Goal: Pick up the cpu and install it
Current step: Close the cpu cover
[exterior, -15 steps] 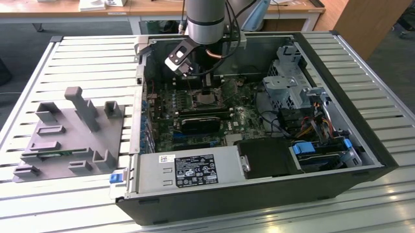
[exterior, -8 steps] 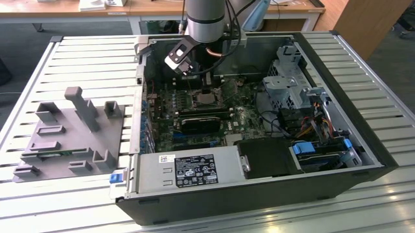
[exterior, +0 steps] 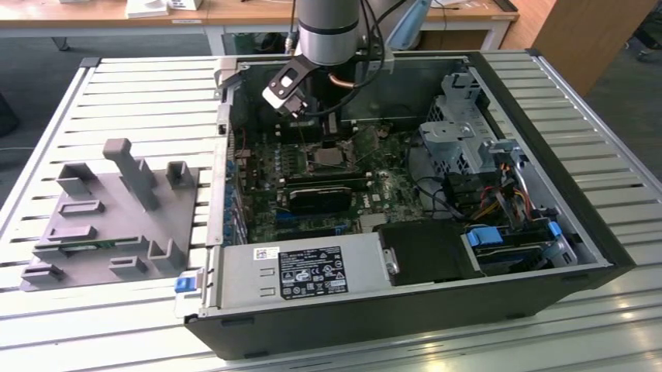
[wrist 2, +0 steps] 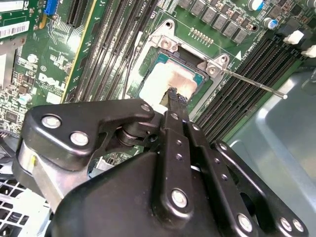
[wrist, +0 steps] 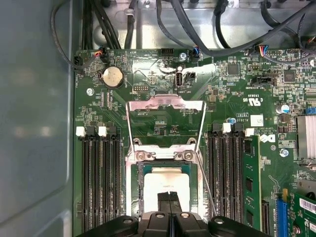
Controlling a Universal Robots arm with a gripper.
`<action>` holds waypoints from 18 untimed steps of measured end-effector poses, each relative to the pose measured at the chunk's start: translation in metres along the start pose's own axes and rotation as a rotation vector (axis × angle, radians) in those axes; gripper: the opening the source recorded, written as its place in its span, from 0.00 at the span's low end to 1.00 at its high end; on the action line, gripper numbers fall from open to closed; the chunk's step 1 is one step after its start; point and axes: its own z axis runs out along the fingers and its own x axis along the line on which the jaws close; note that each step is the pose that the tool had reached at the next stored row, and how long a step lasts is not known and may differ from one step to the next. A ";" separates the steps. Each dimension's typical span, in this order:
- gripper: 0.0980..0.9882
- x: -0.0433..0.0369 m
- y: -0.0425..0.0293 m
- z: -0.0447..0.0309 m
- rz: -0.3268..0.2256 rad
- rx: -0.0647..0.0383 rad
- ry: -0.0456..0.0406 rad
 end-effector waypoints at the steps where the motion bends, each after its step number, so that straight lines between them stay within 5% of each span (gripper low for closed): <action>1: 0.01 0.0000 0.0000 -0.0002 0.000 0.000 0.0000; 11: 0.01 0.0000 0.0003 -0.0081 0.000 0.000 -0.0002; 18: 0.01 0.0001 0.0014 -0.0326 0.000 0.000 -0.0001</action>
